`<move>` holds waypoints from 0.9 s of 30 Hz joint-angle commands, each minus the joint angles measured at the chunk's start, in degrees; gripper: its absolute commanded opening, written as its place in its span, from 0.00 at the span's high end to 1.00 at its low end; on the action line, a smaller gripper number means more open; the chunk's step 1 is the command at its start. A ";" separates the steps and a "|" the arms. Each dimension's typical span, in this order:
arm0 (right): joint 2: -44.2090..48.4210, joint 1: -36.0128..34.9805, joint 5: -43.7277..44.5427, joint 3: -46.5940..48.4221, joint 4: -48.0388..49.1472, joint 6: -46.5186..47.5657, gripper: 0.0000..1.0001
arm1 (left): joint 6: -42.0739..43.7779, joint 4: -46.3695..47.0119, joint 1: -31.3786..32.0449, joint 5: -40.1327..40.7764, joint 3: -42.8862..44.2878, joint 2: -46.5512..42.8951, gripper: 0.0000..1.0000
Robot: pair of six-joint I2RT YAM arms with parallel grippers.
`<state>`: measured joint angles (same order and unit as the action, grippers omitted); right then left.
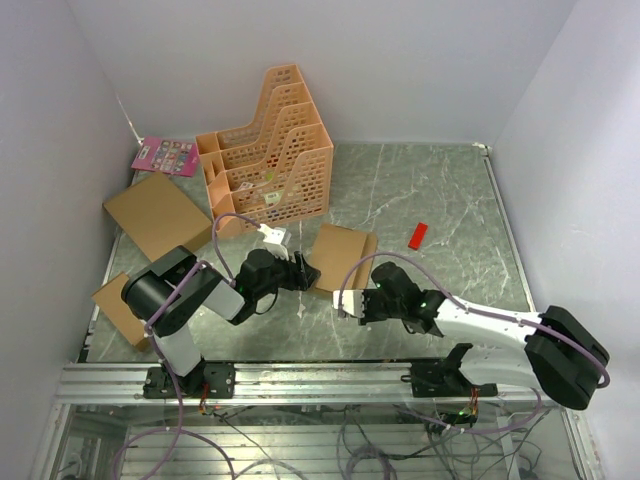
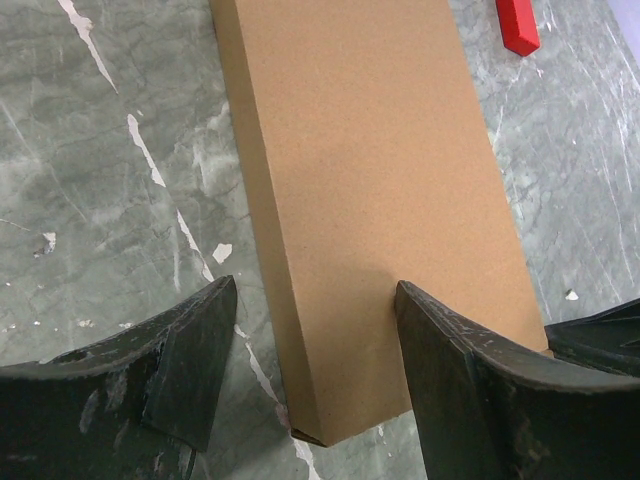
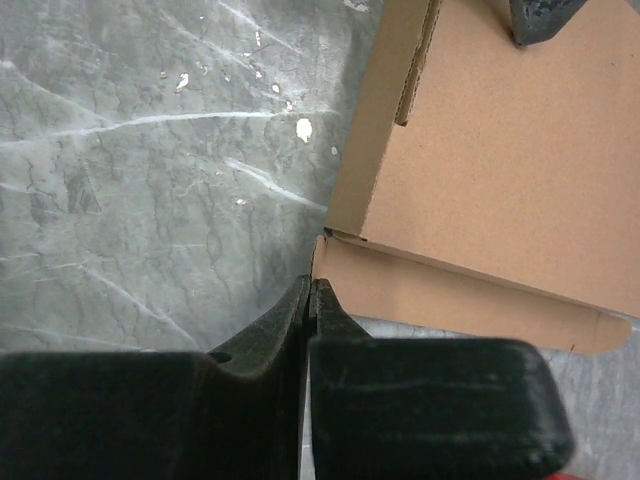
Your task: Fold the paper box
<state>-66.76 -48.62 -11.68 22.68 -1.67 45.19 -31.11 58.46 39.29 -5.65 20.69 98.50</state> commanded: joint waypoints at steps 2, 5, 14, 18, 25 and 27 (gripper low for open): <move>-1.65 1.12 -2.06 2.97 -2.37 -3.00 1.00 | 0.53 -0.29 0.41 -0.95 -0.80 1.33 0.25; -2.88 1.96 -2.63 3.99 -3.45 -4.04 1.00 | 0.48 0.22 0.38 -1.16 -1.15 1.50 0.25; -7.82 5.97 -5.71 9.08 -8.74 -7.02 1.00 | 0.88 1.83 0.41 -1.96 -1.62 2.60 0.26; -9.54 6.58 -7.27 11.45 -11.34 -8.69 1.00 | 0.66 2.78 0.42 -2.25 -1.70 3.38 0.26; -9.71 7.98 -9.10 13.19 -13.62 -10.44 1.00 | 0.44 3.25 0.44 -2.34 -1.79 3.72 0.26; -9.97 8.32 -9.41 13.77 -14.07 -10.81 1.00 | 0.51 3.07 0.42 -2.27 -1.71 3.67 0.26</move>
<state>-76.44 -41.30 -19.25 34.41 -13.56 36.18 -31.11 63.11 39.29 -7.27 20.05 100.84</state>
